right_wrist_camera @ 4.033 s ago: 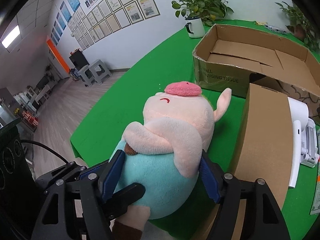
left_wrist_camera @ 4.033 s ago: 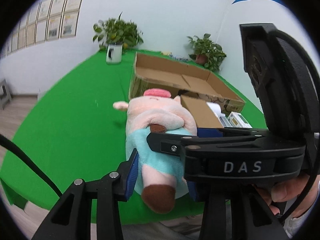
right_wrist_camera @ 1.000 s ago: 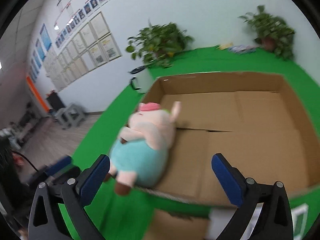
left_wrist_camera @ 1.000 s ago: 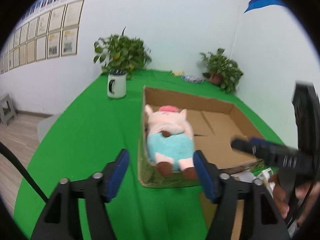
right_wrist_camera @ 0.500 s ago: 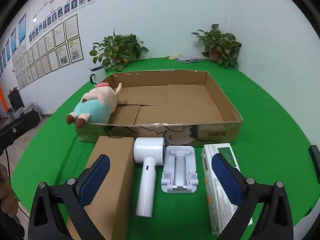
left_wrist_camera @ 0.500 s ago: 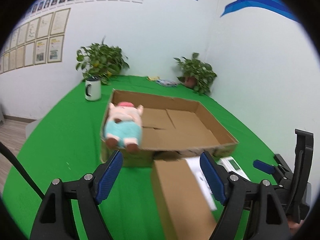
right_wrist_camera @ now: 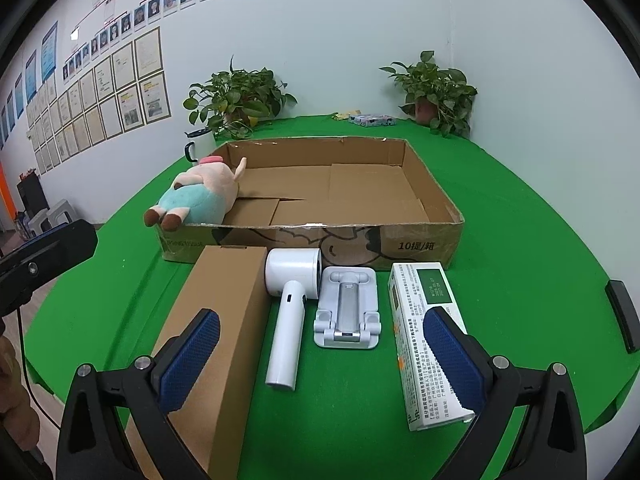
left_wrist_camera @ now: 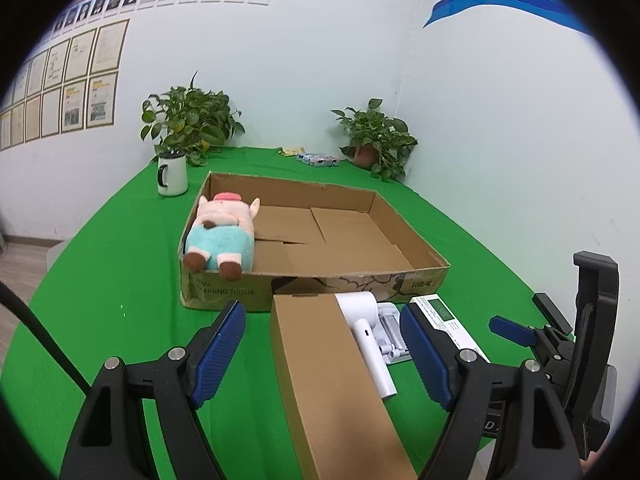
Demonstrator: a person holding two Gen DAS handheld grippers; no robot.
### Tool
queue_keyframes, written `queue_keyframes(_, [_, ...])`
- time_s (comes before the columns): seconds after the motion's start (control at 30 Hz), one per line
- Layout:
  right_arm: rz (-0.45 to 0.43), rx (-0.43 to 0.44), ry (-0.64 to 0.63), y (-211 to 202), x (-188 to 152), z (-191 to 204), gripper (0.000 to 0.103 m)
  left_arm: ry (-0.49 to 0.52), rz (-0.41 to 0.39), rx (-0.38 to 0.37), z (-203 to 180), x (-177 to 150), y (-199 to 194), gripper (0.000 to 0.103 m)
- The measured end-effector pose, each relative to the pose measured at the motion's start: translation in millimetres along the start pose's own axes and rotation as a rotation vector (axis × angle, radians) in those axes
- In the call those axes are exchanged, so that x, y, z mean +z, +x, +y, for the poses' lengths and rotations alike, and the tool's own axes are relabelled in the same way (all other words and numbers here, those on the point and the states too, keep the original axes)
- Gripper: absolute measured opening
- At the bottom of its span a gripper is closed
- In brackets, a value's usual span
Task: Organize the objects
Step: 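Move the left gripper back to the long brown cardboard box, then grasp the long brown box edge with the left gripper and lift it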
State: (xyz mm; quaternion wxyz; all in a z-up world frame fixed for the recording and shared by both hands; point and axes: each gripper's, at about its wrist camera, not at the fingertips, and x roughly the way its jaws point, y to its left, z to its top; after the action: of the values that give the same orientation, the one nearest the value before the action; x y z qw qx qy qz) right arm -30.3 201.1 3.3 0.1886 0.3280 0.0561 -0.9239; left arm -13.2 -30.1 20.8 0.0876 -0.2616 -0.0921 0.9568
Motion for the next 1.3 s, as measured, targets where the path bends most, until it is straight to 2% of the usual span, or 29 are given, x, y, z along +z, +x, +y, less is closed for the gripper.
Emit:
queue_keyframes(0.2, [0.042, 0.074, -0.039, -6, -16, 22, 0.102, -0.05, 0.069, -0.03, 19, -11, 2, 0.079])
queue_keyframes(0.37, [0.14, 0.184, -0.083, -9, -54, 60, 0.102, -0.081, 0.192, -0.073, 32, -37, 21, 0.079])
queue_keyframes(0.5, [0.186, 0.201, -0.161, -8, -80, 91, 0.102, -0.144, 0.307, -0.165, 41, -60, 44, 0.076])
queue_keyframes(0.57, [0.22, 0.214, -0.167, -2, -88, 99, 0.102, -0.168, 0.355, -0.189, 44, -66, 54, 0.072])
queue_keyframes(0.63, [0.226, 0.201, -0.187, 0, -92, 104, 0.102, -0.175, 0.38, -0.212, 44, -71, 61, 0.071])
queue_keyframes(0.67, [0.226, 0.198, -0.196, 1, -93, 106, 0.102, -0.172, 0.387, -0.218, 44, -73, 62, 0.066])
queue_keyframes(0.73, [0.237, 0.21, -0.205, 4, -95, 108, 0.101, -0.177, 0.394, -0.218, 45, -76, 62, 0.066])
queue_keyframes(0.8, [0.234, 0.197, -0.215, 5, -96, 107, 0.095, -0.2, 0.402, -0.241, 47, -79, 63, 0.066])
queue_keyframes(0.97, [0.212, 0.241, -0.181, 4, -96, 96, 0.093, -0.213, 0.388, -0.232, 48, -81, 55, 0.066])
queue_keyframes(1.03, [0.217, 0.31, -0.118, 2, -94, 87, 0.093, -0.24, 0.377, -0.233, 53, -81, 50, 0.069])
queue_keyframes(1.1, [0.232, 0.393, -0.042, 1, -93, 78, 0.093, -0.274, 0.37, -0.241, 60, -82, 46, 0.079])
queue_keyframes(1.13, [0.237, 0.428, -0.015, 1, -92, 76, 0.093, -0.288, 0.365, -0.246, 64, -82, 45, 0.08])
queue_keyframes(1.2, [0.244, 0.509, 0.034, 0, -91, 72, 0.093, -0.341, 0.36, -0.281, 74, -85, 42, 0.08])
queue_keyframes(1.3, [0.269, 0.593, 0.075, 5, -92, 68, 0.093, -0.369, 0.364, -0.284, 79, -87, 39, 0.077])
